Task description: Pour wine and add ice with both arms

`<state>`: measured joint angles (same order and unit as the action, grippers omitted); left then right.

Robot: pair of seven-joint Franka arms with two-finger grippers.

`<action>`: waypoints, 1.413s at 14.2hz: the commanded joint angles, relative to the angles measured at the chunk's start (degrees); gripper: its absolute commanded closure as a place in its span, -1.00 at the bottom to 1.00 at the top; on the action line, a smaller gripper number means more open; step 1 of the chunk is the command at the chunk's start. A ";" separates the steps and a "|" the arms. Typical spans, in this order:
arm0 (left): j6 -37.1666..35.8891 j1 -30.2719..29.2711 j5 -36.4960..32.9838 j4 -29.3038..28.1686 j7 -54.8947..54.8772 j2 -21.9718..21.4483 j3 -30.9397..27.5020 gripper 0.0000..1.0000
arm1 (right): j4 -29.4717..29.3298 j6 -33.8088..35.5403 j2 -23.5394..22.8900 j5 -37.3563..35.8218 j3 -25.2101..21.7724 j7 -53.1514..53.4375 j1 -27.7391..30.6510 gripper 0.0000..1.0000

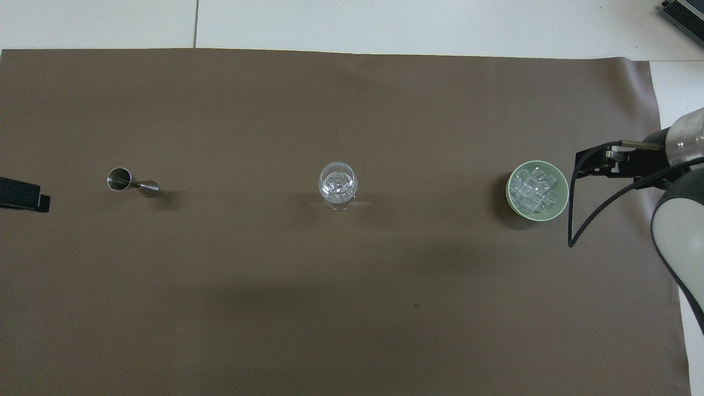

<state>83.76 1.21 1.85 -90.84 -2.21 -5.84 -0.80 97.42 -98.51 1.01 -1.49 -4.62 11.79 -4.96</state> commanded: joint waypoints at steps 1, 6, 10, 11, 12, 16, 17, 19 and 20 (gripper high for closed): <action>-0.17 0.03 -0.88 -1.54 0.01 -1.45 0.09 -1.00 | 0.40 2.44 2.77 0.97 0.31 -1.77 0.65 -1.00; -0.08 -0.77 -0.79 -1.45 0.19 -1.45 0.01 -1.00 | 0.67 2.45 2.42 1.05 2.94 -2.91 4.77 -1.00; -0.44 -0.68 -0.88 -1.28 0.01 -1.37 -0.08 -1.00 | 0.67 2.53 2.68 1.05 3.74 -2.91 5.40 -1.00; -0.44 -0.68 -0.79 -1.19 0.10 -1.36 -0.08 -1.00 | 0.67 2.62 2.68 1.05 3.74 -2.74 5.13 -1.00; -0.44 -0.68 -0.88 -1.19 0.10 -1.36 0.01 -1.00 | -0.03 3.15 2.33 1.14 3.91 -2.22 4.96 -1.00; -0.52 -0.68 -0.97 -1.10 0.10 -1.28 0.01 -1.00 | -8.11 9.47 -0.83 2.64 3.74 -2.21 4.78 -1.00; -0.44 -0.68 -0.97 -1.10 0.10 -1.28 0.01 -1.00 | -8.21 9.39 -0.66 2.72 3.65 -2.30 4.87 -1.00; -0.44 -0.59 -0.97 -1.10 0.10 -1.36 0.01 -1.00 | -8.47 9.30 0.04 2.64 3.57 -2.21 4.87 -1.00; -0.44 -0.59 -0.97 -1.10 0.10 -1.28 0.01 -1.00 | -8.47 9.22 0.31 2.64 3.65 -2.12 4.87 -1.00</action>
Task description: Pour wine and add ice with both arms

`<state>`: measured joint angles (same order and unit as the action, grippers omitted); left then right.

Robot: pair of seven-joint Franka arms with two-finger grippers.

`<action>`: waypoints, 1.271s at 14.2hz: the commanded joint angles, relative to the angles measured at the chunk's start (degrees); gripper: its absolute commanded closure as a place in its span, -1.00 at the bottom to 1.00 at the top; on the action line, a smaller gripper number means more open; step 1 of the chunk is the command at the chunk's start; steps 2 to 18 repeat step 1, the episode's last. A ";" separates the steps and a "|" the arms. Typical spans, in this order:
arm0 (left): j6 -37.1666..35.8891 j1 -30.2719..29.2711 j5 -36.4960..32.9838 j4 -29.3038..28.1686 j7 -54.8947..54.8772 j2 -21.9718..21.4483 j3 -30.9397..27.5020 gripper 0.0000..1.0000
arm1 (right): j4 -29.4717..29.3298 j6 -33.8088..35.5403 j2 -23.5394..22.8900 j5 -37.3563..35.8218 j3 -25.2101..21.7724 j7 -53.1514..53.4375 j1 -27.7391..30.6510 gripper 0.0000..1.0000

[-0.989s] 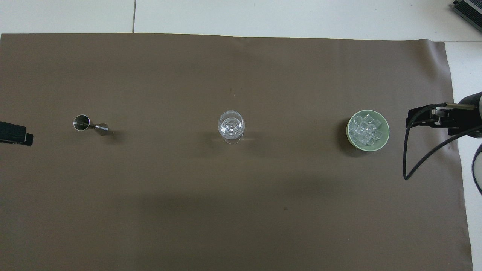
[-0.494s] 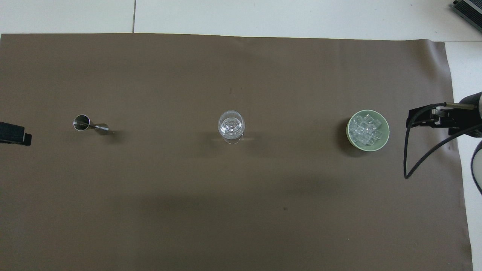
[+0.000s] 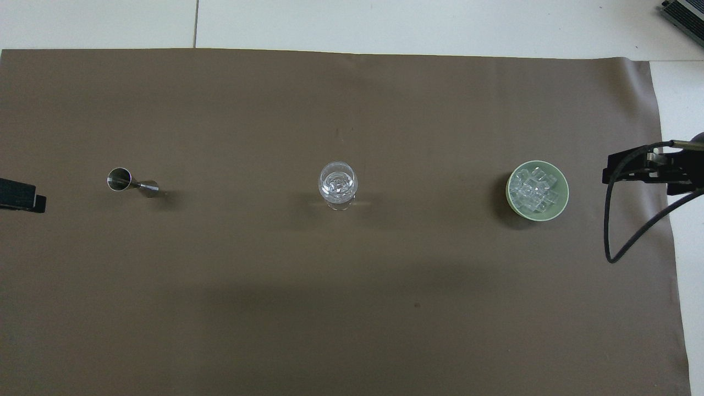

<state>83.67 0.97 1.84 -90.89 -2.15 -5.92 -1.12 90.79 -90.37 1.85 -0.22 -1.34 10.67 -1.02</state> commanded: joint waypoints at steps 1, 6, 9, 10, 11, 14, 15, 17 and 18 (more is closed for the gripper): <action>-0.35 -0.35 -0.96 -1.04 0.04 -1.28 0.33 -1.00 | -1.15 1.07 0.07 1.36 0.46 -0.83 0.94 -1.00; -0.35 -0.35 -0.96 -1.04 0.04 -1.28 0.33 -1.00 | -1.15 1.07 0.07 1.36 0.46 -0.83 0.94 -1.00; -0.35 -0.35 -0.96 -1.04 0.04 -1.28 0.33 -1.00 | -1.15 1.07 0.07 1.36 0.46 -0.83 0.94 -1.00; -0.35 -0.35 -0.96 -1.04 0.04 -1.28 0.33 -1.00 | -1.15 1.07 0.07 1.36 0.46 -0.83 0.94 -1.00; -0.35 -0.35 -0.96 -1.04 0.04 -1.28 0.33 -1.00 | -1.15 1.07 0.07 1.36 0.46 -0.83 0.94 -1.00; -0.35 -0.35 -0.96 -1.04 0.04 -1.28 0.33 -1.00 | -1.15 1.07 0.07 1.36 0.46 -0.83 0.94 -1.00; -0.35 -0.35 -0.96 -1.04 0.04 -1.28 0.33 -1.00 | -1.15 1.07 0.07 1.36 0.46 -0.83 0.94 -1.00; -0.35 -0.35 -0.96 -1.04 0.04 -1.28 0.33 -1.00 | -1.15 1.07 0.07 1.36 0.46 -0.83 0.94 -1.00; -0.35 -0.35 -0.96 -1.04 0.04 -1.28 0.33 -1.00 | -1.15 1.07 0.07 1.36 0.46 -0.83 0.94 -1.00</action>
